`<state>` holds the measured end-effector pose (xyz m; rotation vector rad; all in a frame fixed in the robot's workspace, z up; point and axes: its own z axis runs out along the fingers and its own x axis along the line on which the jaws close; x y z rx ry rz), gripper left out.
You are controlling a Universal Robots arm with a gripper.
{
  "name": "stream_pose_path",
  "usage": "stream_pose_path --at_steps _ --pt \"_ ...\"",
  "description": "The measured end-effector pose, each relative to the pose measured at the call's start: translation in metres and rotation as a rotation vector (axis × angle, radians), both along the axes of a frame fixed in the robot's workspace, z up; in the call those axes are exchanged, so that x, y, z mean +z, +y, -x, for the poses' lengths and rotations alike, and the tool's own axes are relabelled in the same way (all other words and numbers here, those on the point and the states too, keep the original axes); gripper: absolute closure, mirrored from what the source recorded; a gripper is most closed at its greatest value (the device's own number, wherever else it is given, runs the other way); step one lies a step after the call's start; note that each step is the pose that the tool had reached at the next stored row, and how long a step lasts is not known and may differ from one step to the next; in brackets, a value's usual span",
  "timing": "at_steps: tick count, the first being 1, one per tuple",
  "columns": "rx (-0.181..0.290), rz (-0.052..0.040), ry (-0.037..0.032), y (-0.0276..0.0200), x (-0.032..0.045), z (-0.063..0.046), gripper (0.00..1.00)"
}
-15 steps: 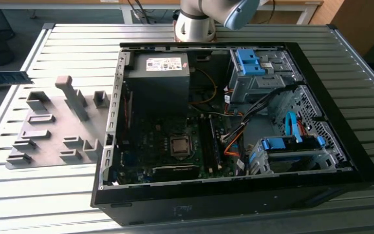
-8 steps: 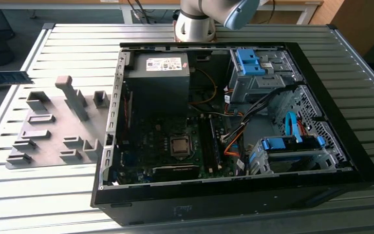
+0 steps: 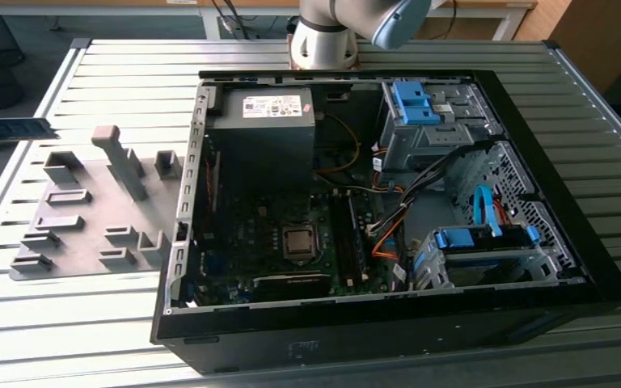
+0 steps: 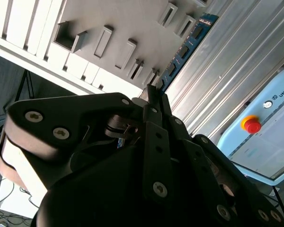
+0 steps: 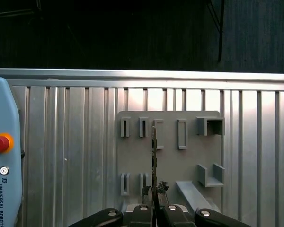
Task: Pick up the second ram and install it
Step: 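Pick up the second ram and move it above second insertion slot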
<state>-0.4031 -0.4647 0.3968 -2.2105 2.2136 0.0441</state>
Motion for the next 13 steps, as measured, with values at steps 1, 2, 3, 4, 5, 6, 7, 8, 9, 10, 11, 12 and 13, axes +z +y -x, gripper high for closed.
stream_pose_path --at_steps 1,2,3,4,5,6,7,8,9,10,11,12,13 --pt "0.0 0.0001 0.0001 0.0 0.0 -0.0004 0.86" --pt "0.0 0.0 0.0001 0.0 0.0 -0.0008 0.86" --pt "0.0 0.0001 0.0 0.0 0.0 -0.0011 0.86" --pt "0.0 0.0 0.0001 0.0 0.0 -0.0014 0.86" --pt "0.0 0.0001 0.0001 0.0 0.0 -0.0018 0.86" --pt "0.0 0.0001 0.0001 0.0 0.0001 -0.0021 0.86" --pt "0.0 0.0001 0.0001 0.0 0.0001 -0.0025 0.86" --pt "0.0 0.0 0.0 0.0 0.0 -0.0029 0.86" --pt "0.0 0.0001 0.0001 0.0 0.0001 -0.0033 0.86" --pt "0.0 0.0001 0.0001 0.0 0.0001 -0.0037 0.86" --pt "0.0 0.0 0.0001 0.0 0.0 -0.0041 0.86" --pt "0.0 0.0 0.0 0.0 0.0 -0.0045 0.86" --pt "0.0 0.0001 0.0002 0.0 0.0001 -0.0049 0.86"
